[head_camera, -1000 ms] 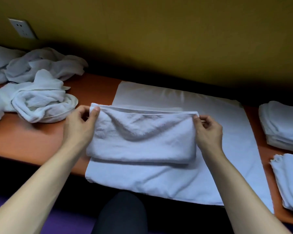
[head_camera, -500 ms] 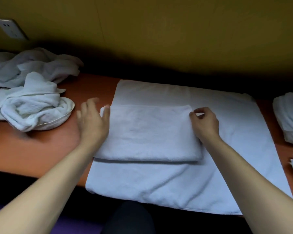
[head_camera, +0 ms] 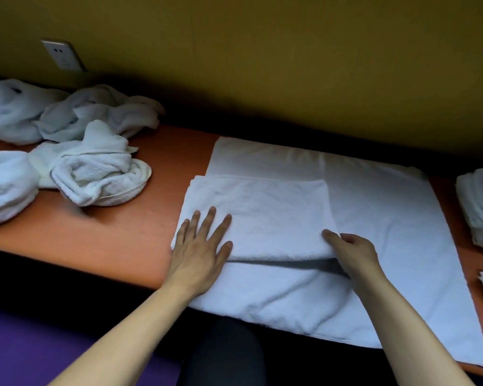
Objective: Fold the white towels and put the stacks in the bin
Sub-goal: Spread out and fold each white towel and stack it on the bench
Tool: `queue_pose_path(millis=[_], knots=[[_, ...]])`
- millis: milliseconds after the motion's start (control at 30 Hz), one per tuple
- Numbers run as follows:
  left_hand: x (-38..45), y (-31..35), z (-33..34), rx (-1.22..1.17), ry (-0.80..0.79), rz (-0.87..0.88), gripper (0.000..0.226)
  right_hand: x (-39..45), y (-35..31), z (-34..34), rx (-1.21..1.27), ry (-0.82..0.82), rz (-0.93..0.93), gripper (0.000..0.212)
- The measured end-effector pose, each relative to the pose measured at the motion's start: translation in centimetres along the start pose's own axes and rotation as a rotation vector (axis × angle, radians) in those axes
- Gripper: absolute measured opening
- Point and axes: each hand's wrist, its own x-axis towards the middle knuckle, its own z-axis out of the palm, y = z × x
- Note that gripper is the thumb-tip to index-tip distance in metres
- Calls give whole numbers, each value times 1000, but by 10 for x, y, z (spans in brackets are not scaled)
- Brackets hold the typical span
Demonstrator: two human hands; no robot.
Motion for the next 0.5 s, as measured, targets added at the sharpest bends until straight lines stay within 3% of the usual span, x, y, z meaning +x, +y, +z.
queue_pose_path(millis=[100, 200, 367, 500], knots=[[-9, -8, -6, -21, 39, -57, 68, -3, -15, 5, 200, -59, 33, 15], [-24, -25, -5, -126, 126, -194, 57, -9, -32, 23, 273, -37, -75, 15], [-38, -49, 1, -319, 161, -211, 52, -26, -73, 82, 208, -11, -338, 29], [-37, -55, -1, -462, 186, -205, 50, -58, -97, 139, 88, -79, -537, 28]])
